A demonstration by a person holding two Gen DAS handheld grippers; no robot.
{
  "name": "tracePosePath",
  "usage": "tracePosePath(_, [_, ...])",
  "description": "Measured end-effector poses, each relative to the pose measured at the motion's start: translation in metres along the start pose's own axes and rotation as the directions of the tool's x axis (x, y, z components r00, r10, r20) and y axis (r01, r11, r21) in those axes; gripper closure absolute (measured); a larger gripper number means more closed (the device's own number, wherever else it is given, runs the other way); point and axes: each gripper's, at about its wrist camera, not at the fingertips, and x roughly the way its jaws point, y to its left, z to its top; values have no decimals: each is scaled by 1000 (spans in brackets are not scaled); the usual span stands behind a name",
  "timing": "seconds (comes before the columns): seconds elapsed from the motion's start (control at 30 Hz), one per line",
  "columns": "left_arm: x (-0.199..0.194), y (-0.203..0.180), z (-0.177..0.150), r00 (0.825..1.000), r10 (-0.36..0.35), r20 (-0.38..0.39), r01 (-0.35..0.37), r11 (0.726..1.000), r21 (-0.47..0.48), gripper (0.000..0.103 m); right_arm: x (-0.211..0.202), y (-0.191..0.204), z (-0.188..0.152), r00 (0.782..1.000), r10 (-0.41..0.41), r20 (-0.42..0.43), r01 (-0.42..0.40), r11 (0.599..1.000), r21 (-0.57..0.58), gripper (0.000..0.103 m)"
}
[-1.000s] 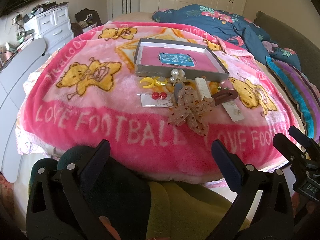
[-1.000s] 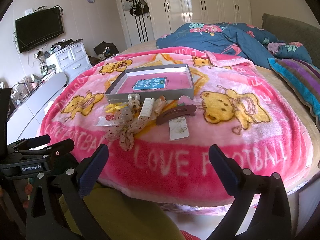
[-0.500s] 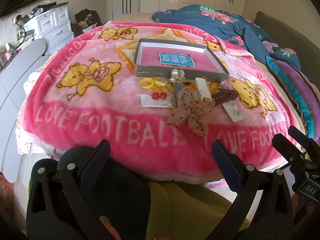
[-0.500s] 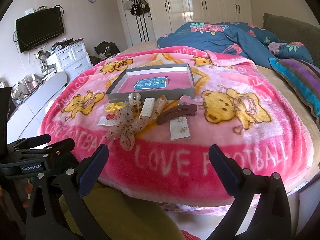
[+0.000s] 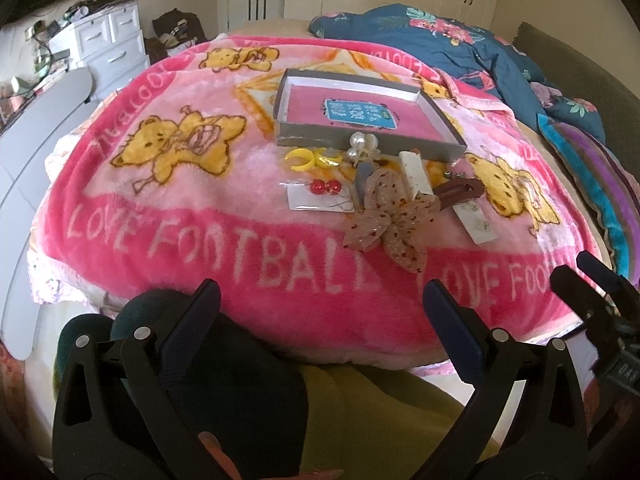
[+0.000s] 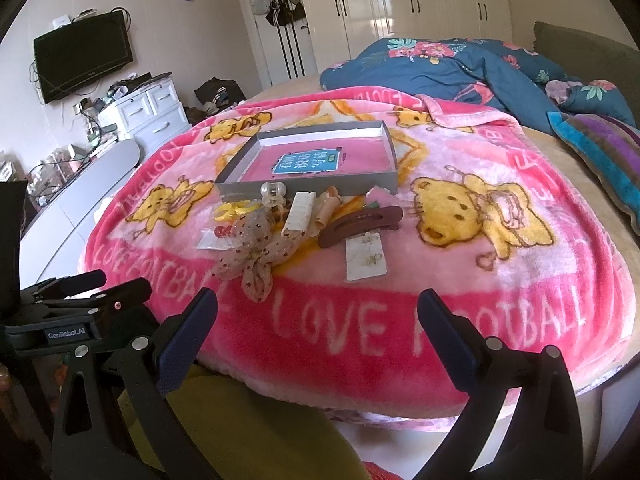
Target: Organize jewelry
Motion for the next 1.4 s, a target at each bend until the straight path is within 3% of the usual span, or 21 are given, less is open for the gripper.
tracePosePath(0.23, [15, 21, 8, 999, 4, -37, -6, 999, -43, 8, 17, -13, 15, 1000, 2, -20, -2, 1000, 12, 4])
tracePosePath(0.37, [28, 23, 19, 997, -39, -67, 37, 999, -40, 8, 35, -27, 23, 998, 7, -57, -5, 999, 38, 4])
tracePosePath(0.53, [54, 2, 32, 985, -128, -113, 129, 992, 4, 8, 56, -42, 26, 996, -30, -85, 32, 999, 25, 4])
tracePosePath(0.63, [77, -16, 35, 970, -182, -163, 188, 982, 23, 8, 67, -52, 25, 993, -55, -108, 57, 998, 15, 4])
tracePosePath(0.8, [102, -41, 38, 970, -159, -186, 178, 980, 93, 11, 78, -67, 19, 988, -74, -134, 74, 997, -3, 4])
tracePosePath(0.97, [122, -59, 38, 971, -128, -203, 161, 974, 161, 32, 82, -81, 14, 986, -81, -145, 84, 996, 14, 4])
tracePosePath(1.1, [134, -64, 36, 971, -102, -218, 146, 969, 197, 65, 82, -82, 15, 986, -77, -146, 82, 996, 29, 4])
tracePosePath(1.2, [134, -62, 33, 974, -114, -197, 157, 963, 220, 80, 85, -79, 17, 988, -57, -142, 61, 998, 28, 4])
tracePosePath(1.4, [118, -49, 35, 970, -186, -157, 214, 959, 187, 91, 105, -61, 20, 985, -20, -172, 20, 1000, -3, 4])
